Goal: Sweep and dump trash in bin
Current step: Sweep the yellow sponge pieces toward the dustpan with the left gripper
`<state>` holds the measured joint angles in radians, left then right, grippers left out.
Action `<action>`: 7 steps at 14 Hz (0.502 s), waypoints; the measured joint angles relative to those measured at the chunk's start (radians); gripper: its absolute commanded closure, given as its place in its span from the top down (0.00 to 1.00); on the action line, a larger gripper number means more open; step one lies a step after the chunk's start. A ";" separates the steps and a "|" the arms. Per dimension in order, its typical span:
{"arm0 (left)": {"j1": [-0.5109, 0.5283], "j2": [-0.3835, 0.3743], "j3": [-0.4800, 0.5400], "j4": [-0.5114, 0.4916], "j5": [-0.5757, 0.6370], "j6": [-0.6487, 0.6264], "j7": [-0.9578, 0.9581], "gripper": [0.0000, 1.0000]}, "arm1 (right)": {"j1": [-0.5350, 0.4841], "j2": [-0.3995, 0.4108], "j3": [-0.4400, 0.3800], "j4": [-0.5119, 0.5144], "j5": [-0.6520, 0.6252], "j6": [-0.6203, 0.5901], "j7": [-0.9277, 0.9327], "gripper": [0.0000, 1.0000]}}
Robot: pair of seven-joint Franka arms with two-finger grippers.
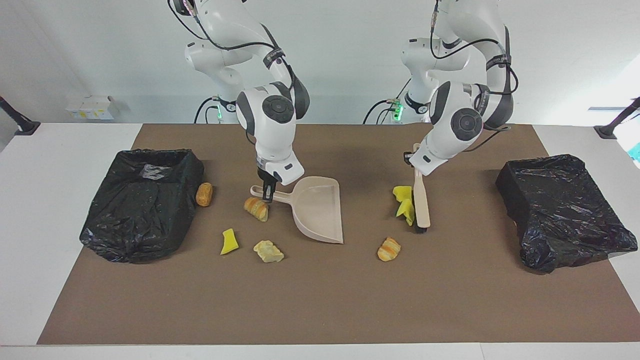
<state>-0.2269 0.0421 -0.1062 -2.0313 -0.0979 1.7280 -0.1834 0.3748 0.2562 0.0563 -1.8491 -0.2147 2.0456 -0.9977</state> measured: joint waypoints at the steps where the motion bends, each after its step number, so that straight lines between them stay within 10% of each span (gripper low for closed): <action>1: -0.010 -0.027 -0.005 0.005 -0.013 -0.001 -0.004 0.00 | 0.008 0.002 0.000 -0.001 0.000 0.006 0.004 0.00; 7: -0.005 -0.077 0.017 0.007 -0.024 -0.028 -0.011 0.00 | 0.024 0.011 0.000 -0.006 0.000 0.023 0.009 0.00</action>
<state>-0.2319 -0.0352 -0.0891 -2.0243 -0.1218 1.7000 -0.1943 0.3988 0.2676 0.0566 -1.8552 -0.2146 2.0687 -0.9884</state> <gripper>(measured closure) 0.744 0.674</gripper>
